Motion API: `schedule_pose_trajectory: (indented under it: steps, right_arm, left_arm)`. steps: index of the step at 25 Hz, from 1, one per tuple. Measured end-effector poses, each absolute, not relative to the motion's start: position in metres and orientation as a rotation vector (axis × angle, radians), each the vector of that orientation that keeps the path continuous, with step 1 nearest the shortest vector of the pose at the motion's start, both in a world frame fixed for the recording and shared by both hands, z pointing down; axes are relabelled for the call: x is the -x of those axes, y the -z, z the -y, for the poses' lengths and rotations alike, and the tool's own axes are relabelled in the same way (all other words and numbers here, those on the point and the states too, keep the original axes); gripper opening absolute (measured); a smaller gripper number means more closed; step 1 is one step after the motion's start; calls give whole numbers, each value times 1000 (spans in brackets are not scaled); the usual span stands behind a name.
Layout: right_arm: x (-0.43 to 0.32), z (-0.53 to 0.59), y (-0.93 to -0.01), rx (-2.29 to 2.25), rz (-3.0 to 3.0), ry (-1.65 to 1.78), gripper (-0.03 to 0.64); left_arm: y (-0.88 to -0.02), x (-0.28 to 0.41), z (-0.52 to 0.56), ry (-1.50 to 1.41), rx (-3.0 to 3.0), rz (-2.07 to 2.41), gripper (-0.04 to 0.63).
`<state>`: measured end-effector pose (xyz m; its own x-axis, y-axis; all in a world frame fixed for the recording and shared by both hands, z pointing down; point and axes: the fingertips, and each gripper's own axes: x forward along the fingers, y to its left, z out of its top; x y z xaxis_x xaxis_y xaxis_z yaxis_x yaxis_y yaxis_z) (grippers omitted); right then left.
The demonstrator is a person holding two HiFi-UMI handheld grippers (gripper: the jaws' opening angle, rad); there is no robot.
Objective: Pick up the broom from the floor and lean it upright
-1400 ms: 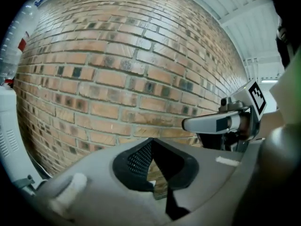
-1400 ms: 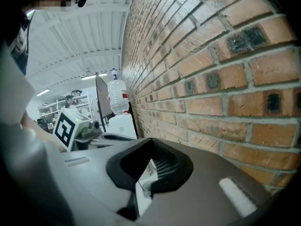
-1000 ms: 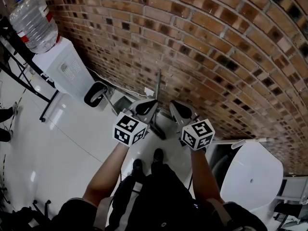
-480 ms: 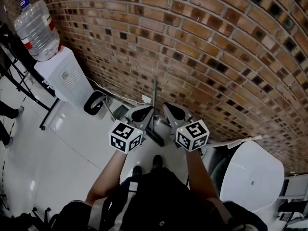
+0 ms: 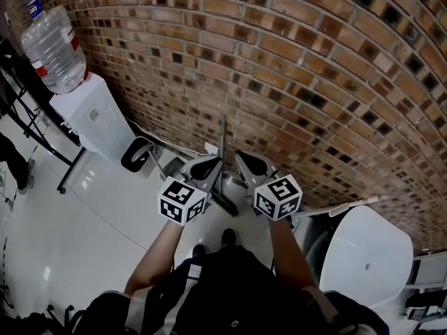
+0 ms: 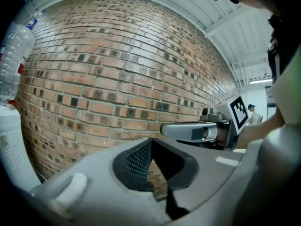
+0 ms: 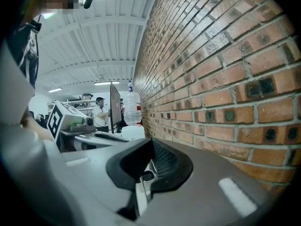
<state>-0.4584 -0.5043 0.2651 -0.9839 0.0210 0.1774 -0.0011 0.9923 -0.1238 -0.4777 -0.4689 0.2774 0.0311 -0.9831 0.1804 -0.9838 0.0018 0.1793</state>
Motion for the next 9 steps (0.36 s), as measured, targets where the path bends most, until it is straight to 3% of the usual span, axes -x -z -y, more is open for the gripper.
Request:
schedule_pose_trajectory:
  steps: [9]
  right_arm:
    - [457, 503, -261, 8, 2964, -184, 0]
  left_arm:
    - [-277, 472, 468, -10, -2067, 2010, 0]
